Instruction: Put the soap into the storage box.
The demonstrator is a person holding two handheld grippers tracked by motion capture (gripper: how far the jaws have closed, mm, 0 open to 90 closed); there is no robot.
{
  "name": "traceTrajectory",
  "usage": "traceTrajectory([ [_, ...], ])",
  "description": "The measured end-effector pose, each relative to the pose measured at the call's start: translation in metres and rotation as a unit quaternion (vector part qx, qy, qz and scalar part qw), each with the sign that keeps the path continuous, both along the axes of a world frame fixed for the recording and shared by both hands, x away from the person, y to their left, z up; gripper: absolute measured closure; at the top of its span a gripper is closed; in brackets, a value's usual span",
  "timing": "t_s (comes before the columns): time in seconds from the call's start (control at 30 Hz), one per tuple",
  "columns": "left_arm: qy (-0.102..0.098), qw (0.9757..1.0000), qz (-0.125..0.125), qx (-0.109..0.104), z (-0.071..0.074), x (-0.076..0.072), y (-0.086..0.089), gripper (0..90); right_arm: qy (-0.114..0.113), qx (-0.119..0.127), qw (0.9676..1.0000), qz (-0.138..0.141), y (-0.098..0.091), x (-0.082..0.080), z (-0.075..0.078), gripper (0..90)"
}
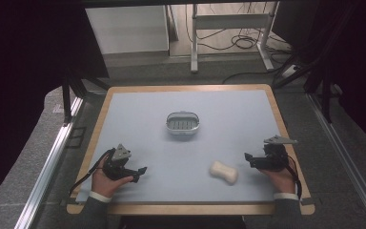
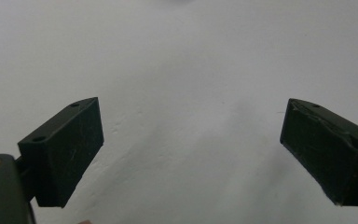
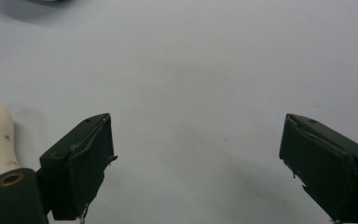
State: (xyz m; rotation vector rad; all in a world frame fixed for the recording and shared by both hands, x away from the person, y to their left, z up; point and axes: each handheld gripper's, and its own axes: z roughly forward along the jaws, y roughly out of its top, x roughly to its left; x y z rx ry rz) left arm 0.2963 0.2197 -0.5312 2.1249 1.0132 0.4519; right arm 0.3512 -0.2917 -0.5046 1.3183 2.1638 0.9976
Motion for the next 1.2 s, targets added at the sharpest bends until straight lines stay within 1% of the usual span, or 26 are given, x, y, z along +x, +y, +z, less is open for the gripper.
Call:
traceTrajectory([
  [0.17, 0.006, 1.0000, -0.006, -0.003, -0.002, 0.001, -0.003, 6.2, -0.002, 0.005, 1.0000, -0.005, -0.005, 0.000, 0.001, 12.1],
  [0.2, 0.006, 1.0000, -0.006, -0.004, -0.002, 0.001, -0.003, 6.1, -0.004, 0.004, 1.0000, -0.007, -0.007, -0.002, 0.001, 12.6],
  [0.23, 0.009, 0.9999, -0.005, -0.003, -0.001, 0.004, -0.001, 6.1, -0.004, -0.003, 1.0000, -0.007, -0.008, -0.003, 0.003, 12.7],
  [0.3, 0.006, 1.0000, -0.004, -0.003, 0.000, 0.003, 0.000, 6.3, -0.005, -0.004, 0.9999, -0.008, -0.008, -0.004, 0.004, 12.8],
  [0.33, 0.004, 1.0000, -0.006, -0.005, 0.001, 0.003, 0.002, 6.3, -0.006, -0.003, 1.0000, -0.005, -0.008, -0.004, 0.005, 12.8],
  [0.37, 0.000, 0.9999, -0.009, -0.006, 0.003, 0.002, 0.004, 6.6, -0.012, -0.007, 0.9999, -0.001, -0.007, -0.006, 0.008, 13.9],
  [0.4, -0.003, 0.9999, -0.010, -0.003, 0.004, 0.002, 0.005, 7.1, -0.009, -0.007, 0.9999, 0.002, -0.006, -0.006, 0.010, 15.0],
  [0.5, -0.007, 0.9999, -0.011, 0.007, 0.004, 0.004, 0.007, 7.7, -0.017, -0.006, 0.9997, 0.016, -0.002, -0.008, 0.012, 15.3],
  [0.53, -0.009, 0.9999, -0.010, 0.006, 0.004, 0.004, 0.007, 7.9, -0.016, -0.003, 0.9997, 0.020, -0.002, -0.007, 0.012, 15.5],
  [0.6, -0.009, 0.9999, -0.011, 0.001, 0.005, 0.004, 0.008, 8.1, -0.016, 0.006, 0.9995, 0.029, -0.001, -0.007, 0.015, 15.9],
  [0.63, -0.009, 0.9999, -0.011, 0.001, 0.005, 0.003, 0.008, 8.1, -0.018, 0.005, 0.9993, 0.031, -0.001, -0.006, 0.017, 16.0],
  [0.7, -0.009, 0.9999, -0.009, 0.003, 0.005, 0.003, 0.008, 8.4, -0.017, 0.002, 0.9993, 0.034, -0.001, -0.007, 0.019, 16.0],
  [0.73, -0.008, 0.9999, -0.009, 0.009, 0.004, 0.003, 0.008, 8.4, -0.020, -0.005, 0.9984, 0.052, -0.001, -0.008, 0.022, 16.0],
  [0.77, -0.008, 0.9999, -0.009, 0.009, 0.004, 0.003, 0.008, 8.4, -0.020, -0.005, 0.9984, 0.052, -0.001, -0.008, 0.022, 16.0],
  [0.8, -0.009, 0.9998, -0.009, 0.012, 0.004, 0.003, 0.008, 8.4, -0.024, -0.007, 0.9980, 0.058, 0.000, -0.008, 0.025, 16.0],
  [0.83, -0.010, 0.9998, -0.009, 0.016, 0.003, 0.003, 0.007, 8.4, -0.024, -0.004, 0.9979, 0.061, 0.000, -0.009, 0.026, 16.1],
  [0.9, -0.009, 0.9997, -0.009, 0.019, 0.003, 0.003, 0.007, 8.4, -0.024, -0.006, 0.9978, 0.061, 0.000, -0.009, 0.026, 16.2],
  [1.0, -0.009, 0.9998, -0.009, 0.018, 0.003, 0.003, 0.007, 8.4, -0.024, -0.007, 0.9977, 0.063, 0.001, -0.009, 0.027, 17.3],
  [1.03, -0.009, 0.9998, -0.008, 0.017, 0.004, 0.003, 0.007, 8.4, -0.021, -0.006, 0.9977, 0.064, 0.002, -0.009, 0.028, 20.8],
  [1.07, -0.008, 0.9998, -0.008, 0.015, 0.004, 0.003, 0.007, 8.4, -0.010, 0.003, 0.9976, 0.068, 0.003, -0.009, 0.030, 21.4],
  [1.1, -0.005, 0.9999, -0.008, 0.011, 0.004, 0.003, 0.007, 8.4, -0.009, 0.007, 0.9974, 0.071, 0.004, -0.010, 0.031, 21.4],
  [1.13, -0.003, 0.9999, -0.011, 0.004, 0.005, 0.004, 0.007, 8.4, -0.013, 0.003, 0.9974, 0.071, 0.006, -0.011, 0.032, 21.7],
  [1.17, -0.001, 0.9999, -0.013, 0.000, 0.005, 0.004, 0.007, 8.5, -0.009, 0.000, 0.9974, 0.071, 0.008, -0.011, 0.032, 21.7],
  [1.2, -0.001, 0.9999, -0.013, 0.002, 0.005, 0.004, 0.007, 8.4, -0.006, 0.000, 0.9973, 0.073, 0.010, -0.011, 0.032, 21.7],
])
